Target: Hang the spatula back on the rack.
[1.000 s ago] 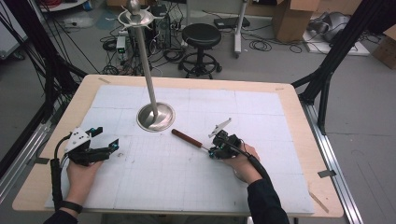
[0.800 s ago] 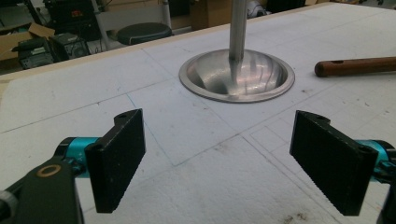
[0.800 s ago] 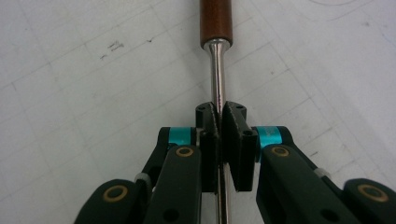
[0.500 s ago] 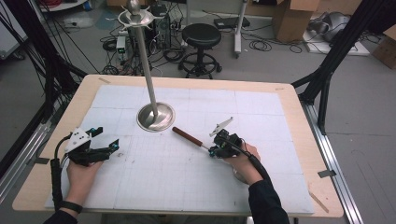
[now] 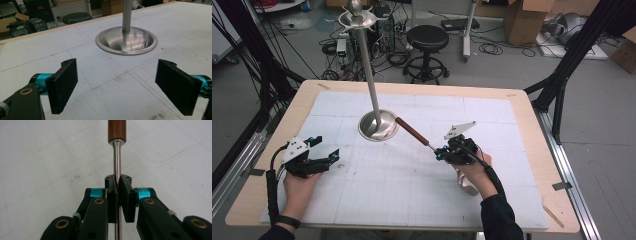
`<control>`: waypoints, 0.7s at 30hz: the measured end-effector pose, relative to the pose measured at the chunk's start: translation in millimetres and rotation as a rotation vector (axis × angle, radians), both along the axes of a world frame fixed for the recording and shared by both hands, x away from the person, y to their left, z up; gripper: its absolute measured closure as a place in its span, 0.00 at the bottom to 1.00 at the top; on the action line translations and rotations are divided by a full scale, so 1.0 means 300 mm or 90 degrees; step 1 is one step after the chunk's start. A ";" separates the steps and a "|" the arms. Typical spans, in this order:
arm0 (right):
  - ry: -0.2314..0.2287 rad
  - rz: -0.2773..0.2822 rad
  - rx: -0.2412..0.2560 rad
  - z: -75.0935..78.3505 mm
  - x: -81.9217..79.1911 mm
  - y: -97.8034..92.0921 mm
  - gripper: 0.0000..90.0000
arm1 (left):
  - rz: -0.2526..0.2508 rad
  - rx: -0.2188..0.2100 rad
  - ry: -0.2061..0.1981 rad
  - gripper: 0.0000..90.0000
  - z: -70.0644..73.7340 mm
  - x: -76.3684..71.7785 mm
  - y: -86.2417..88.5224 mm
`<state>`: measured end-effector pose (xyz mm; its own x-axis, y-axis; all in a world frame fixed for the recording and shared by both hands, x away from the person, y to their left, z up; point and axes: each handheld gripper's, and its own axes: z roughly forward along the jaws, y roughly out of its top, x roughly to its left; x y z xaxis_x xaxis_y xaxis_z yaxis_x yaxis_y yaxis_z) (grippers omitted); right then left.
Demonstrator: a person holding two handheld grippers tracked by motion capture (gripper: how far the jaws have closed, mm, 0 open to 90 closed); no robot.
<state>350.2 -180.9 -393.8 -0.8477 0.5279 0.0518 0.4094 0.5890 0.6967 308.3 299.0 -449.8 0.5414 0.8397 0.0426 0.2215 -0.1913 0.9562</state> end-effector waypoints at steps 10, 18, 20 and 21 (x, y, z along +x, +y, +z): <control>-0.086 0.013 0.101 0.147 -0.009 0.010 0.95 | -0.001 0.000 -0.001 0.21 0.000 0.000 0.001; -0.150 0.006 0.171 0.250 -0.008 0.028 0.95 | -0.002 -0.002 -0.001 0.21 0.000 0.000 0.000; -0.172 0.006 0.189 0.290 -0.004 0.041 0.95 | -0.002 -0.001 -0.001 0.21 0.000 0.000 0.001; -0.181 0.005 0.190 0.301 -0.002 0.045 0.95 | -0.002 -0.001 -0.001 0.21 0.000 0.000 0.001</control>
